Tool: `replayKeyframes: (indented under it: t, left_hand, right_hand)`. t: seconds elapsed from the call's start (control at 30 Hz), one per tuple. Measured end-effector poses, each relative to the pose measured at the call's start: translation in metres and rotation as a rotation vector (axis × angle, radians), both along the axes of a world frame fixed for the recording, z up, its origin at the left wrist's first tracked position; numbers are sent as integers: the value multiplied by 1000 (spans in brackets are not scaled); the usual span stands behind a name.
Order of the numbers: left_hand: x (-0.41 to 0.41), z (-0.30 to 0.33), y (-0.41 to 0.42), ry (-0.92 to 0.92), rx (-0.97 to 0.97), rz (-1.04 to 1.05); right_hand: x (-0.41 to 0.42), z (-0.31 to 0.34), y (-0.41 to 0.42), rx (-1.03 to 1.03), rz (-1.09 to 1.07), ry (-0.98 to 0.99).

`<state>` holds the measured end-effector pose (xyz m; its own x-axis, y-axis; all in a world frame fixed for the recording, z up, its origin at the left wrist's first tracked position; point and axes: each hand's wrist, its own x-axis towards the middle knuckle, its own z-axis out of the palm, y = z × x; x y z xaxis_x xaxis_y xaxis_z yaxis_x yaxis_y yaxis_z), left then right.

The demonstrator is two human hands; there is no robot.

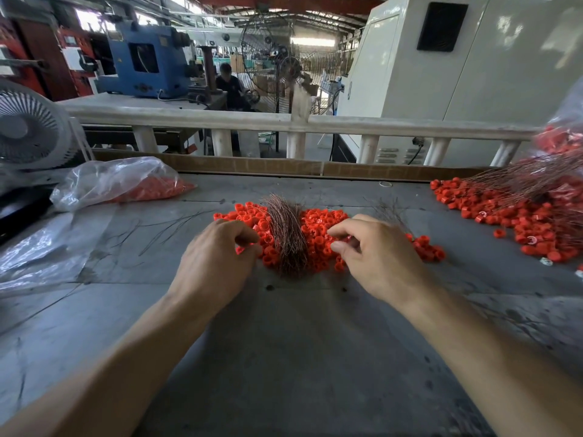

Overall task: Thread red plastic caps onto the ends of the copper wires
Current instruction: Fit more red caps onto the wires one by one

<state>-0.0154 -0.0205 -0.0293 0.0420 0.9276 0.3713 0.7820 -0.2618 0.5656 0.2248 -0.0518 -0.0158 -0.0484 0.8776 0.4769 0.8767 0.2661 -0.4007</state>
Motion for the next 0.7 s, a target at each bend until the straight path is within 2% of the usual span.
replayKeyframes:
  t: [0.17,0.43,0.7]
  left_hand:
    - [15,3,-7,-31,92,-89]
    - [24,6,-13,63,182,-172]
    - [29,11,-20,47,300,-193]
  right_hand:
    - [-15,1,-4,-7,63,-12]
    - [-23,3,-9,-15,118,-74]
    - [-23,0,-8,33,163,-9]
